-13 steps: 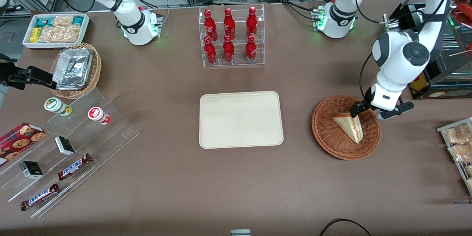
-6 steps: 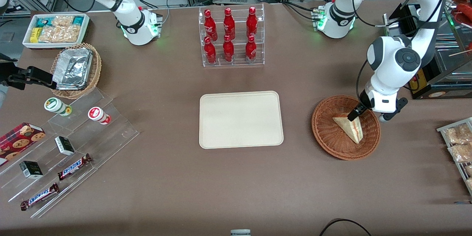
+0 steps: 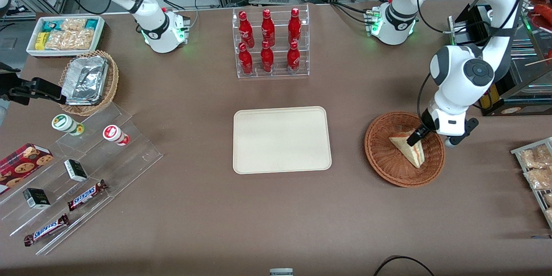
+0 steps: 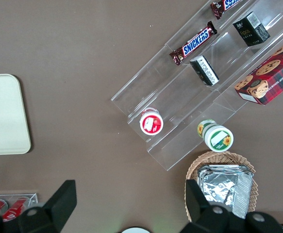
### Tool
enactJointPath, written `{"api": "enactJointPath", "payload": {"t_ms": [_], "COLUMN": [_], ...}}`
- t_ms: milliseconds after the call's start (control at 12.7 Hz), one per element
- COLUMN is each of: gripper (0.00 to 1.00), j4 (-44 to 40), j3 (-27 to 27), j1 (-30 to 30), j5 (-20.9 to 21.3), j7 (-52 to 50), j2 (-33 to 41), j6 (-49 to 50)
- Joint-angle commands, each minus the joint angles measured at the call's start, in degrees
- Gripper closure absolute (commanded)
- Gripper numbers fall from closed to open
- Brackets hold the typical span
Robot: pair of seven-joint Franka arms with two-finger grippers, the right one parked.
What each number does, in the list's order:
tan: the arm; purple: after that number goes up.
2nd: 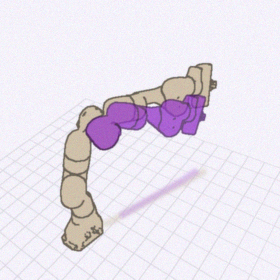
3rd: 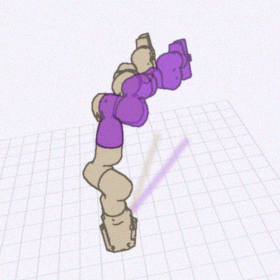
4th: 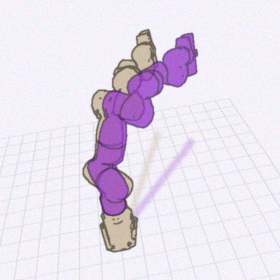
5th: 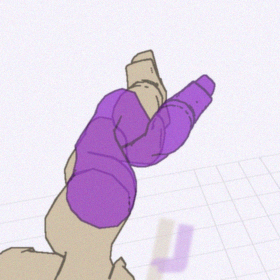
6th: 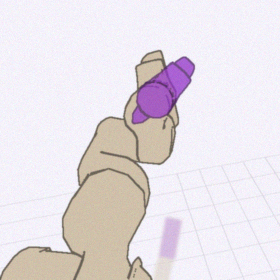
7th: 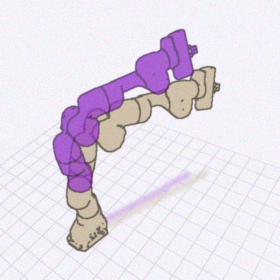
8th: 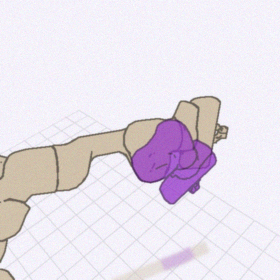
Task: Place sandwich from basket to tray
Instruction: 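Lower the open left gripper and close it on the sandwich's crust edge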
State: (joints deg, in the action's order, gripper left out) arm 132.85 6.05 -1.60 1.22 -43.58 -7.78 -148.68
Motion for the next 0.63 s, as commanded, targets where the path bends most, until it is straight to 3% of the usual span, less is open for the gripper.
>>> {"api": "enactJointPath", "payload": {"t_ms": [0,316,553], "gripper": [0.00,0.00,0.00], "j4": [-3.03,-9.17,-9.53], "j3": [0.19,0.36,0.80], "j1": [0.19,0.28,0.28], "j5": [0.19,0.10,0.10], "j7": [-1.42,-1.07,-0.98], "j2": [-3.19,-6.19,-8.03], "j6": [0.67,10.40,10.69]}}
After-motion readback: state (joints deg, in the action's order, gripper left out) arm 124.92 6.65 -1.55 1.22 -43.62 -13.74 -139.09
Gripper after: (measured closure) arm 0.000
